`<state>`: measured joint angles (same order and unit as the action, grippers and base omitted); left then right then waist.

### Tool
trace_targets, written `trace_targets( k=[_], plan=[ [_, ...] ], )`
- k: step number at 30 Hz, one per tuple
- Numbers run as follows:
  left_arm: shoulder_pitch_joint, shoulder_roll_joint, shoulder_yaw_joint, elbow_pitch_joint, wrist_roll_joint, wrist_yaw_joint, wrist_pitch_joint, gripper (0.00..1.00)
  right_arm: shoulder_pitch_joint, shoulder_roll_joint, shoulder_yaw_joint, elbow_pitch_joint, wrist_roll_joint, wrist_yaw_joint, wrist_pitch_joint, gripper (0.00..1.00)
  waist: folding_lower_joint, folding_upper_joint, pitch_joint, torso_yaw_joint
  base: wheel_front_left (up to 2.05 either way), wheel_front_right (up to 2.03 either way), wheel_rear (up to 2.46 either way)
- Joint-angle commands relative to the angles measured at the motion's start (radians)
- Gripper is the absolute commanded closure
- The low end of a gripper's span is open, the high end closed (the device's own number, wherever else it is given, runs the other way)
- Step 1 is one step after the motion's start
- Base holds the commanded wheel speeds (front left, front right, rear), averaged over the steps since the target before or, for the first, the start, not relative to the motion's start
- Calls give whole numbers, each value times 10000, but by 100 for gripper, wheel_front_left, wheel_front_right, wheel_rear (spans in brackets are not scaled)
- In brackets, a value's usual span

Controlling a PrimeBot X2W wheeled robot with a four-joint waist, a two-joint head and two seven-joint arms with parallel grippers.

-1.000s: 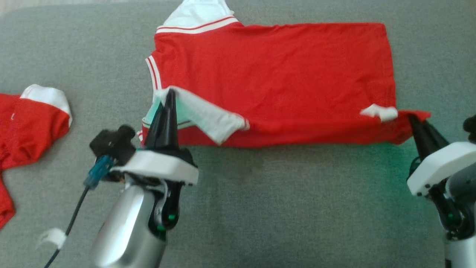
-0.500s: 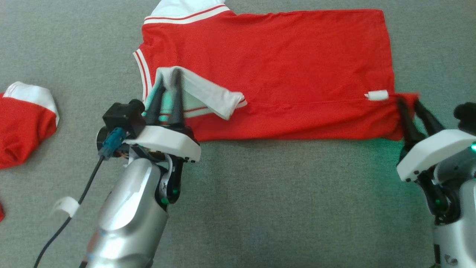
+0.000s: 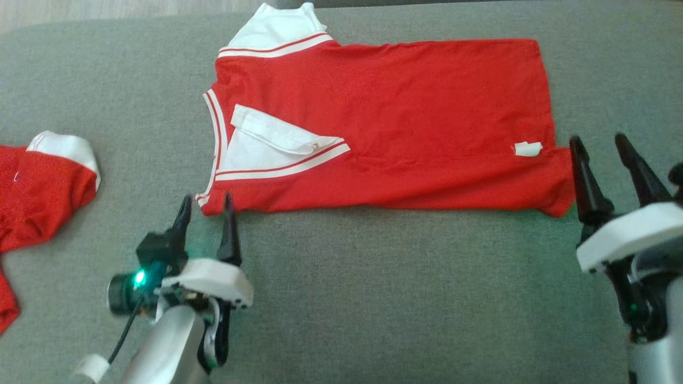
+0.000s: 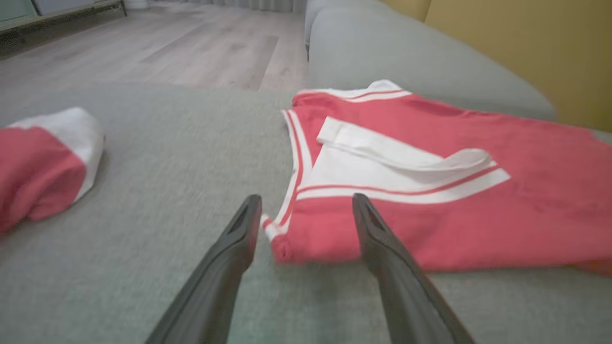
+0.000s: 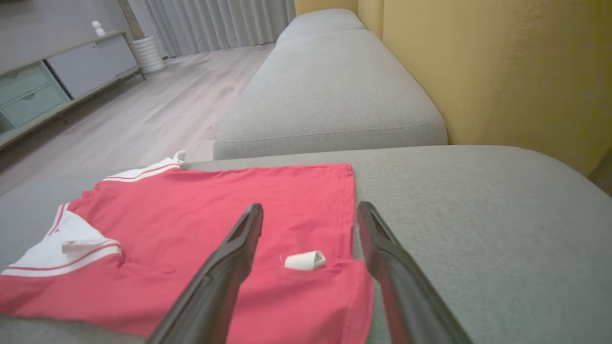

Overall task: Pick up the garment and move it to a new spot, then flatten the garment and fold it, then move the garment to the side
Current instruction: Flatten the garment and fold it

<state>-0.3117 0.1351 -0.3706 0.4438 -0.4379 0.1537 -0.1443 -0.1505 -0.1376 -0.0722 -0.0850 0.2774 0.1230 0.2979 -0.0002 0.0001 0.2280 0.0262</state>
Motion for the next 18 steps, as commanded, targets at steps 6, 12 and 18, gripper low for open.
trace_targets(
  k=[6, 12, 18],
  plan=[
    [-286, 154, 681, 70, -320, 361, 356, 0, 509, 358, 119, -701, -621, 77, -475, 0, 2, -1, 2, -152, 0, 0, 0],
    [-584, -44, 908, 557, -823, 509, 1036, 0, 680, 607, 376, -468, -782, 77, -560, 0, 2, -1, 187, -436, 0, 0, 0],
    [-786, -173, 1064, 710, -1279, 358, 1319, 100, 597, 748, 251, -328, -714, 77, -679, 0, 2, -1, 449, -564, 0, 0, 0]
  ],
)
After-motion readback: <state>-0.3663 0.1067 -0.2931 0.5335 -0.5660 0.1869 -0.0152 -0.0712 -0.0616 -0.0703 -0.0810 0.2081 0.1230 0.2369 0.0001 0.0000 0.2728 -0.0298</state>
